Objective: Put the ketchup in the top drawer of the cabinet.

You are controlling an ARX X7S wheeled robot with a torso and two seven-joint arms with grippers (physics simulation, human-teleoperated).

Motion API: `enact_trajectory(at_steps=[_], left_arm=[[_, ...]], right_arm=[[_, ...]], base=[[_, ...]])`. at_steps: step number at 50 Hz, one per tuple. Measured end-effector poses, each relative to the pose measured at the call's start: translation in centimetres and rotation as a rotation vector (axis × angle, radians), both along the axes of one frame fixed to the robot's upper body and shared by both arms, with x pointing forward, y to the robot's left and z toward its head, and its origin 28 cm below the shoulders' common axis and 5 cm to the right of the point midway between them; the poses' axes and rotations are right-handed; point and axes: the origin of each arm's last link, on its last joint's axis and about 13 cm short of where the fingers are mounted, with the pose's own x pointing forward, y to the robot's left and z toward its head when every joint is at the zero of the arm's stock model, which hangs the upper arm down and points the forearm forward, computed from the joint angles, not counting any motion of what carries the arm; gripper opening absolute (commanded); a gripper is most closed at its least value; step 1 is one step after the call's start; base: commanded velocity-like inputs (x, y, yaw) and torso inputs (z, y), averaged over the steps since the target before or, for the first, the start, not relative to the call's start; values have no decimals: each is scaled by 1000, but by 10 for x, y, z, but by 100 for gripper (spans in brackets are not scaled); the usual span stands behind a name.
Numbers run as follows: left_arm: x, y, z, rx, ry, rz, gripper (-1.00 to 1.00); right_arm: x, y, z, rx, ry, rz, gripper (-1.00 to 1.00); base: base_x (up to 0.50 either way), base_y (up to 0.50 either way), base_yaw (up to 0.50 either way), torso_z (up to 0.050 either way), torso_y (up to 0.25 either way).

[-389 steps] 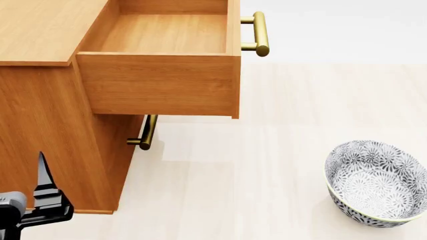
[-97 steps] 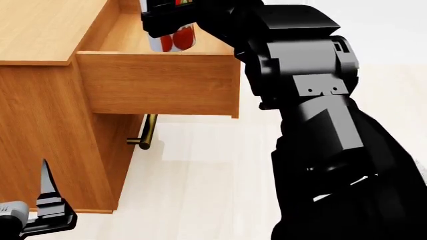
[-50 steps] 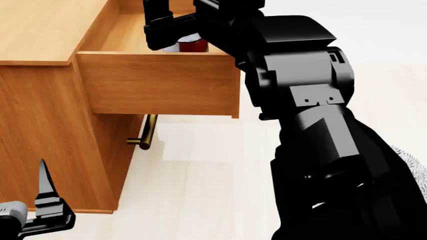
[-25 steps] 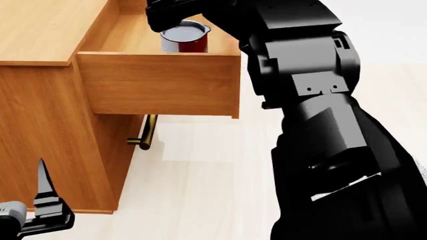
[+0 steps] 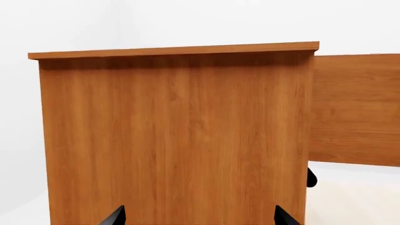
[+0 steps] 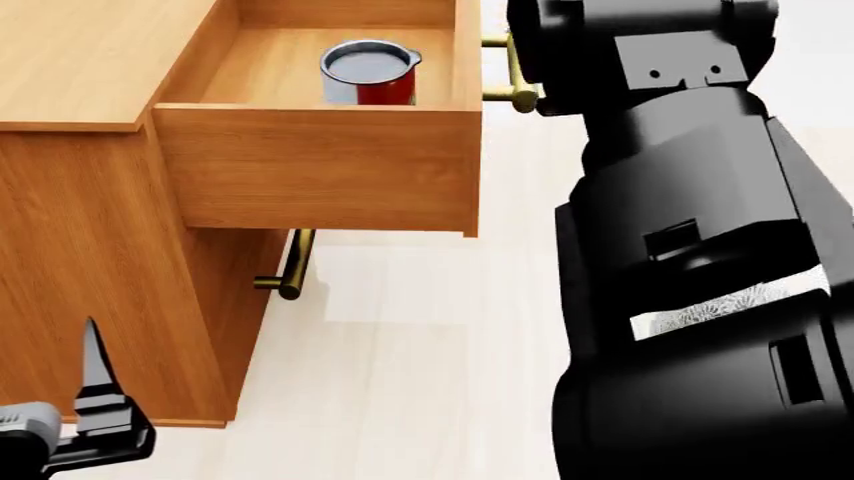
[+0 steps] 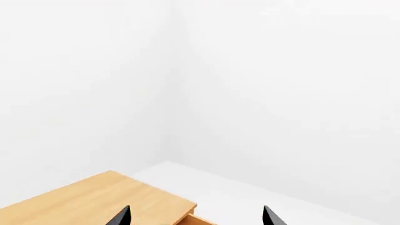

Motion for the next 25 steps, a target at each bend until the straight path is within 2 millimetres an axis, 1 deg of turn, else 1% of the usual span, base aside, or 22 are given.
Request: enact_trajectory(at_steps=[12, 18, 25], left_arm=[[0, -1, -1, 2, 3, -5, 100], [0, -1, -1, 3, 4, -6, 100], [0, 0, -1, 4, 3, -8, 100]], right_arm=[[-7, -6, 30, 58, -98, -66, 100], [-9, -13, 38, 57, -130, -109, 100], [-11, -24, 42, 43, -153, -145, 100]], base=[[0, 0, 0, 0, 0], [0, 0, 0, 0, 0], [0, 0, 0, 0, 0]])
